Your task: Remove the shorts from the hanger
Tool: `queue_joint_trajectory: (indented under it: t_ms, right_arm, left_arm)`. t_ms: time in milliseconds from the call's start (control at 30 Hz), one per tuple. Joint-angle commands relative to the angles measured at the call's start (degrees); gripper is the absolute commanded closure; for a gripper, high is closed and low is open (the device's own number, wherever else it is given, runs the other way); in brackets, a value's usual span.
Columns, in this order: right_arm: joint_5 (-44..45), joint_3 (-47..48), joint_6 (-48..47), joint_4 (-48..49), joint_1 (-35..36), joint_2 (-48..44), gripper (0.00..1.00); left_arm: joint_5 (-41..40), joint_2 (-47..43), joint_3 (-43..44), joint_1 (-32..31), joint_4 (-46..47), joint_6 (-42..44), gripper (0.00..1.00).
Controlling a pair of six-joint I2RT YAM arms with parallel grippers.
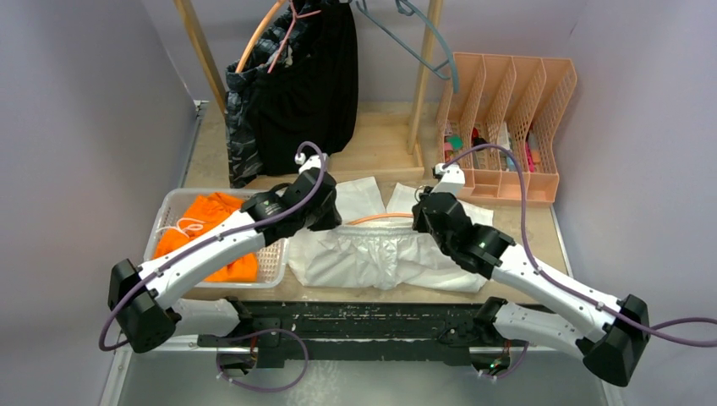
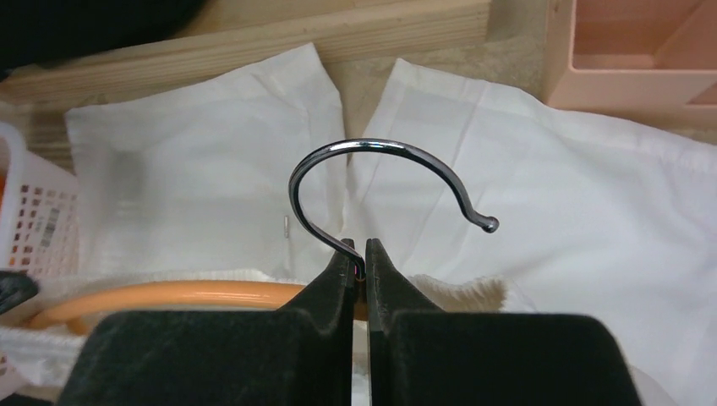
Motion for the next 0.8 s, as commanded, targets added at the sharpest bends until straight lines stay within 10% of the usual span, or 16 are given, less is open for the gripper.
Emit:
queue_joint_trajectory:
  t_ms: [0, 767]
  right_arm:
    - [11.2, 5.4, 9.2, -7.9, -0.1, 2.8, 1.0]
    - [12.7, 7.2, 26.6, -20.7, -1.0, 0.8, 1.0]
  left_arm:
    - [-4.0, -5.6, -1.8, -0.4, -5.0, 1.4, 1.0]
    - [-11.6, -7.7, -7.7, -0.3, -11.6, -2.4, 1.0]
